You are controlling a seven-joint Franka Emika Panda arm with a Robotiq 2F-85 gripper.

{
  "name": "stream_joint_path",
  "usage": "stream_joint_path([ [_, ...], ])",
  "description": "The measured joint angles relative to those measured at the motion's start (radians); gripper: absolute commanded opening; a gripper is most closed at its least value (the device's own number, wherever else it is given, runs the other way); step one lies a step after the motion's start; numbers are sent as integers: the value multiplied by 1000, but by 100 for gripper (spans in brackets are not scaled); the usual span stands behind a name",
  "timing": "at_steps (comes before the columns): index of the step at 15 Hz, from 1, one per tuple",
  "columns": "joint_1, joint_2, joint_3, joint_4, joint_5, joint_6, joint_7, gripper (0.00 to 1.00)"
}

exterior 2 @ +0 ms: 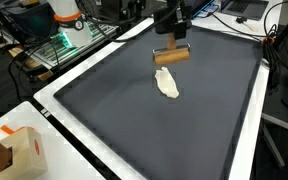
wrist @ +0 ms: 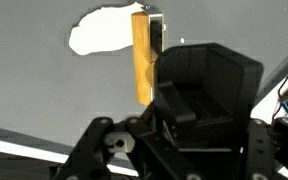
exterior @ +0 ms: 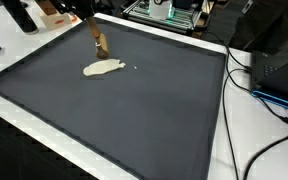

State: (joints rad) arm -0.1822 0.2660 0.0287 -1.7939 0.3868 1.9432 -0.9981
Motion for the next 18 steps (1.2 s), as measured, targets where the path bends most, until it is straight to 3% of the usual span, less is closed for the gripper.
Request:
stream_joint_path([
  [3,0,3,-1,2,14,-3,0,23],
  [12,-39,36,-14,13,361,-132,-5,23],
  [18,-40,79,-34,7,480,-136,8,23],
])
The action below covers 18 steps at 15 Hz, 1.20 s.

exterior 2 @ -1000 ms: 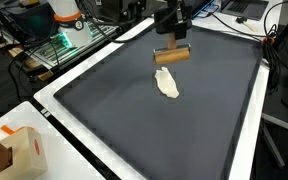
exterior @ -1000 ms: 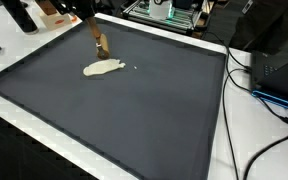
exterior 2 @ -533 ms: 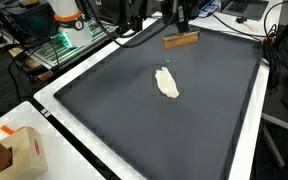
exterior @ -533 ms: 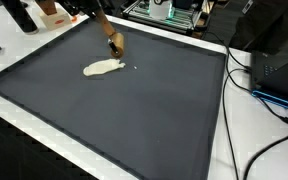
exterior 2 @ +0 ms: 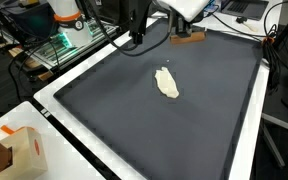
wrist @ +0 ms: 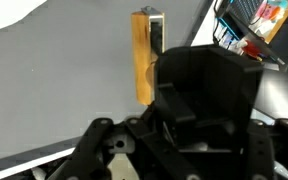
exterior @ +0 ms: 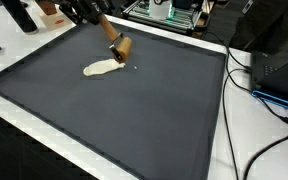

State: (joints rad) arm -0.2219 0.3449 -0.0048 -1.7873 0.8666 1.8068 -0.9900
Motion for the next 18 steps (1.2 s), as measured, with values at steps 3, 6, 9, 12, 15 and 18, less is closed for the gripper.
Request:
stream_joint_path([
  [3,1,15,-3,-7,29,3,19,23],
  [6,4,23,-4,-24,45,18,47,23],
  [9,11,30,-6,-45,46,45,82,23],
  [12,21,32,-6,-69,46,91,112,23],
  [15,29,37,-6,-85,46,124,136,23],
  [18,32,49,-6,-88,46,140,149,23],
])
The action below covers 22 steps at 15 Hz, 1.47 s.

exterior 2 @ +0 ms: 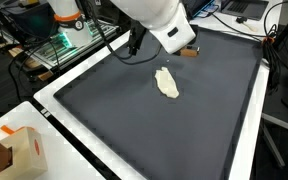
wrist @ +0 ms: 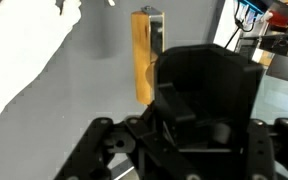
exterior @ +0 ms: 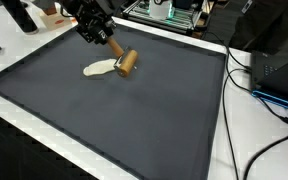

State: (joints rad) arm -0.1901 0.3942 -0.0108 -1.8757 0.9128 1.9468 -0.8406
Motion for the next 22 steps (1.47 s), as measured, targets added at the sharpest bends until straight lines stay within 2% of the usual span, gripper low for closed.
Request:
stream_joint_path([
  [22,1,20,0,-11,-5,103,62,23],
])
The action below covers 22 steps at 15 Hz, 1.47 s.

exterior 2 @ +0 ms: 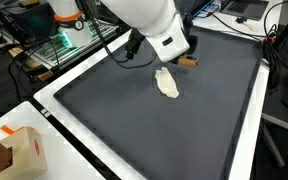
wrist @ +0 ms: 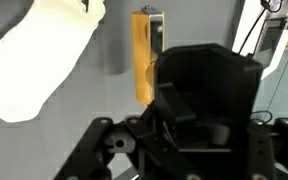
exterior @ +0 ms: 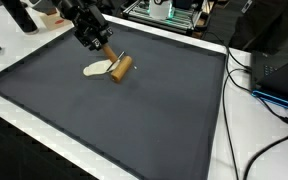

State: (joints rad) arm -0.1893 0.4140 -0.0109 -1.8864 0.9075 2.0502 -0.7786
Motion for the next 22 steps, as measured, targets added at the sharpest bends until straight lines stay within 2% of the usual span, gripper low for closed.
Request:
stream_joint_path([
  [4,4,-10,-5,0,-32,14,47,23],
  [7,13,-31,-13,1,-103,38,118,23],
  [21,47,-150,-33,12,-635,66,571,23],
  [22,51,-154,-35,14,-669,66,600,48],
])
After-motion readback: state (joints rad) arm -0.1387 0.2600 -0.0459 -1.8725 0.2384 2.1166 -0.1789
